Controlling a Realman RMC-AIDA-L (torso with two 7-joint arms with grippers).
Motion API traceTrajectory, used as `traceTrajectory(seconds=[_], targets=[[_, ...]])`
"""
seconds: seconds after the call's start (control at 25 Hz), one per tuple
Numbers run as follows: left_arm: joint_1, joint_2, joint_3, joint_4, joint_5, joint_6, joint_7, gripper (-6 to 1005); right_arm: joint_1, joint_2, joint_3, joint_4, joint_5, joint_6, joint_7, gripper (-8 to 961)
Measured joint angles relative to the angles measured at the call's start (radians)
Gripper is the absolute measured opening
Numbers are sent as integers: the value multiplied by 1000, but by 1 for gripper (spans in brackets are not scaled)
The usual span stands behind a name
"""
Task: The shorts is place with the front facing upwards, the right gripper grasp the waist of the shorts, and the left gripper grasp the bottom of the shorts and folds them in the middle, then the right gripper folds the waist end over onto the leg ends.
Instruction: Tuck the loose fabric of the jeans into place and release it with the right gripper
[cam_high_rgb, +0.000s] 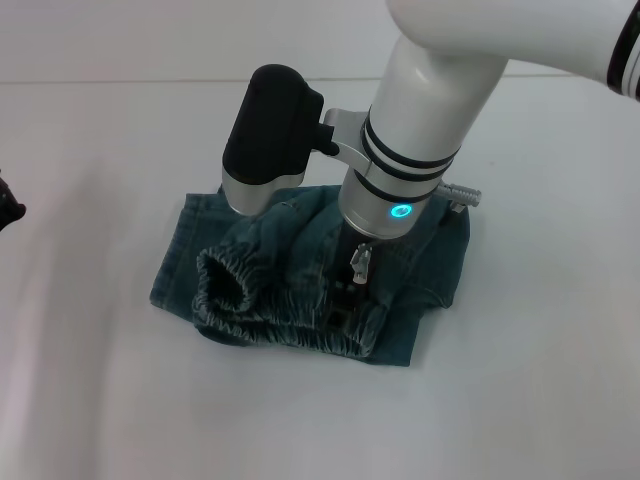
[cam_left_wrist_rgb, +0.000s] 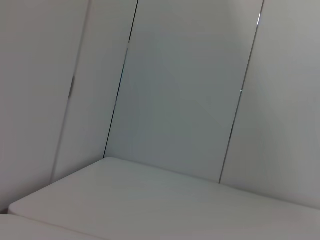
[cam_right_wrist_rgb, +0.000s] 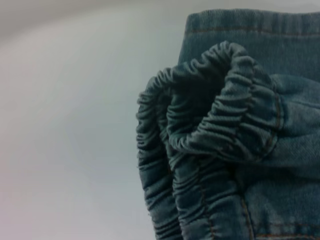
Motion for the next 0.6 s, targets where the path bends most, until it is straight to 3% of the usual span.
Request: traceTrajectory(seconds=[0.12,0.6], targets=[[0,-1,0,0,0,-1,6,12,-2,0,0,-2,0,-3,0,777],[3,-1,0,0,0,-1,7,12,-8,-3,-1,-1,-1,-4,-8,291]])
